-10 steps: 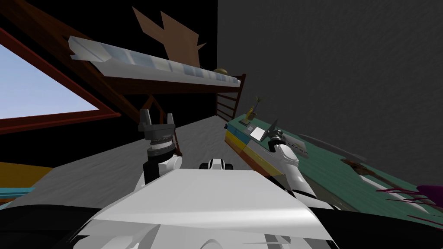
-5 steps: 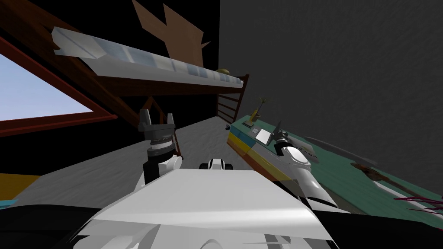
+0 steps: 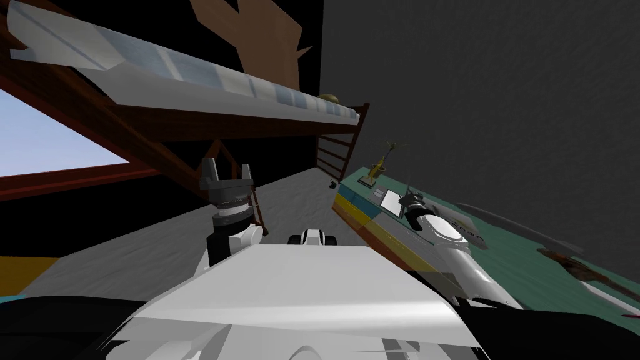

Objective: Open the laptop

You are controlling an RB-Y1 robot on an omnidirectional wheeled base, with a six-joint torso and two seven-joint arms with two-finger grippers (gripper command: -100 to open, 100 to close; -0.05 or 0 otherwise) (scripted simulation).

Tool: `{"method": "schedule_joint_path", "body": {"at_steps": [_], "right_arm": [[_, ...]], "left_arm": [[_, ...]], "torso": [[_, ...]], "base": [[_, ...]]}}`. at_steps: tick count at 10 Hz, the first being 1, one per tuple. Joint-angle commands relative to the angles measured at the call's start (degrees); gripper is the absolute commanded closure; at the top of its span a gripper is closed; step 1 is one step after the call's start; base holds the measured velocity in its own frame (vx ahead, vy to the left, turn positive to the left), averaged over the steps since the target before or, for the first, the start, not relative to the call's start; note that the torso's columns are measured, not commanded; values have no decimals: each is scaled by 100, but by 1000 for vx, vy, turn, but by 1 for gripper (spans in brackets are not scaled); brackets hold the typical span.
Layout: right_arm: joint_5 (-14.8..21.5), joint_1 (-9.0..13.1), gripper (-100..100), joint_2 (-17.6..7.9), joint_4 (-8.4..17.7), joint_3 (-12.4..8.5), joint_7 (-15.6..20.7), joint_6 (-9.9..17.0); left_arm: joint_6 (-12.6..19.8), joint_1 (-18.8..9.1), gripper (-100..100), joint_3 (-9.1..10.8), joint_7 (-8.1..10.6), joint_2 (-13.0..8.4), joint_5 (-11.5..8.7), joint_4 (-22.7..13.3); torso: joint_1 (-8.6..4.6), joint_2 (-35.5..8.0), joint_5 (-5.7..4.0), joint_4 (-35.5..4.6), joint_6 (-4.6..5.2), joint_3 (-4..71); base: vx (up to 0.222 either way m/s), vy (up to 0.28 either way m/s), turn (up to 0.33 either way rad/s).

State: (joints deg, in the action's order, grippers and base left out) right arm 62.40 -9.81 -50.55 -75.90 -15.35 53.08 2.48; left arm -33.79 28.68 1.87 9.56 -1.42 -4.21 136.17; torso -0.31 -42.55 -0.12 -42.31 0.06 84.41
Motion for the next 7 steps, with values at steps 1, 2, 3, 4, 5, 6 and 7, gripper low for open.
{"method": "schedule_joint_path", "body": {"at_steps": [1, 2, 3, 4, 5, 6, 7], "right_arm": [[213, -221, 100, -123, 85, 95, 211, 18], [213, -221, 100, -123, 85, 95, 211, 18], [355, -369, 100, -204, 142, 158, 352, 30], [355, -369, 100, -204, 142, 158, 352, 30], [497, -517, 100, -286, 198, 222, 493, 42], [568, -591, 100, -327, 227, 253, 564, 47], [639, -664, 100, -368, 255, 285, 634, 53]], "left_arm": [[0, 1, 0, 0, 0, 0, 0, 0], [0, 1, 0, 0, 0, 0, 0, 0], [0, 0, 0, 0, 0, 0, 0, 0], [0, 0, 0, 0, 0, 0, 0, 0], [0, 0, 0, 0, 0, 0, 0, 0], [0, 0, 0, 0, 0, 0, 0, 0], [0, 1, 0, 0, 0, 0, 0, 0]], "torso": [[9, 25, 0, 6, 10, 11], [16, 28, 4, 9, 5, 18], [13, 5, 10, -2, 4, 5], [21, 6, 9, -2, 8, 2], [30, 14, 16, -2, 0, 9], [44, 27, 20, 2, -4, 17], [49, 46, 24, 6, -13, 29]], "base": [[149, 102, -14], [57, 59, -9], [64, 68, 8], [77, 72, -18], [99, 89, -8], [147, 103, -20], [146, 81, -6]]}}
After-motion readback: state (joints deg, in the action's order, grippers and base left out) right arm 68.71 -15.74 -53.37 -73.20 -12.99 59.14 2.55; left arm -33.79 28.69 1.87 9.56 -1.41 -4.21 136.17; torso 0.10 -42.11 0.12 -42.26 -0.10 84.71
